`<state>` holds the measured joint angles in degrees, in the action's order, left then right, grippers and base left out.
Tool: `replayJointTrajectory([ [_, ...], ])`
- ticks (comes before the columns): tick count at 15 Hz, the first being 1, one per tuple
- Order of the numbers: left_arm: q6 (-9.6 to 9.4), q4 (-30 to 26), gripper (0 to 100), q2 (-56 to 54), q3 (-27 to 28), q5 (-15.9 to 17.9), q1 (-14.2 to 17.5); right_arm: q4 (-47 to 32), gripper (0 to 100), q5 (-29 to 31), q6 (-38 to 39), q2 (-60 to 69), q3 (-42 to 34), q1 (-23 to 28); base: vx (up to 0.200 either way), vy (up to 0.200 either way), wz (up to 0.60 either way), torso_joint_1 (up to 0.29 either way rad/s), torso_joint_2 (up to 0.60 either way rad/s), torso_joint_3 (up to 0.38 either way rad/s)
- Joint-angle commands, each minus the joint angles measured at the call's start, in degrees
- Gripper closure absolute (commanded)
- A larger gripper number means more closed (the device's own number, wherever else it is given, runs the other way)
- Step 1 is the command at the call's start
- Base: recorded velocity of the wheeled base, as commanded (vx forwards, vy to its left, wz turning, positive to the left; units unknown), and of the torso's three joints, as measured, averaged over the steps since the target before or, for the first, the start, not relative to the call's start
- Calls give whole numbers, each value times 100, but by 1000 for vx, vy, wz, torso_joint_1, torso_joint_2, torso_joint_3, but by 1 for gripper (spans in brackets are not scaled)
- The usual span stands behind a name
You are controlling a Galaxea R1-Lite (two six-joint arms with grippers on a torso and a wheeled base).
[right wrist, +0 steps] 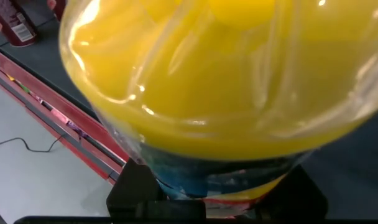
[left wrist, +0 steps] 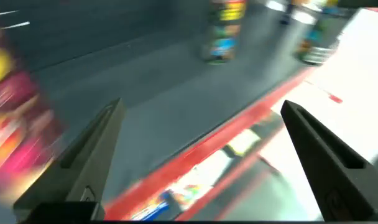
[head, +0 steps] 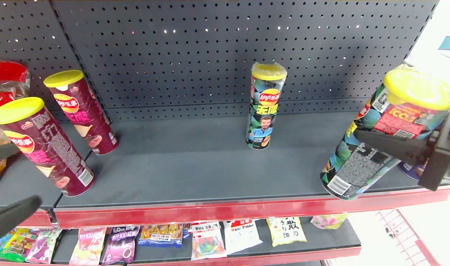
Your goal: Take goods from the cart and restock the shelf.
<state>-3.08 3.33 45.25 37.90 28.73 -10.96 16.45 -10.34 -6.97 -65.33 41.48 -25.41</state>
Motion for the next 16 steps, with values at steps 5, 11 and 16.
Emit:
replayJointTrajectory([
  [5,-184,195,0,4246,2661,625,-1734,-1,100,-3,-15,-15,123,159,0,0,0,0,0,0],
  [11,-236,195,0,5802,4226,695,-1954,-1,100,14,-15,29,149,176,0,0,0,0,0,0],
  [16,-272,203,0,6611,5219,493,-1989,-1,100,102,117,82,202,176,0,0,0,0,0,0],
])
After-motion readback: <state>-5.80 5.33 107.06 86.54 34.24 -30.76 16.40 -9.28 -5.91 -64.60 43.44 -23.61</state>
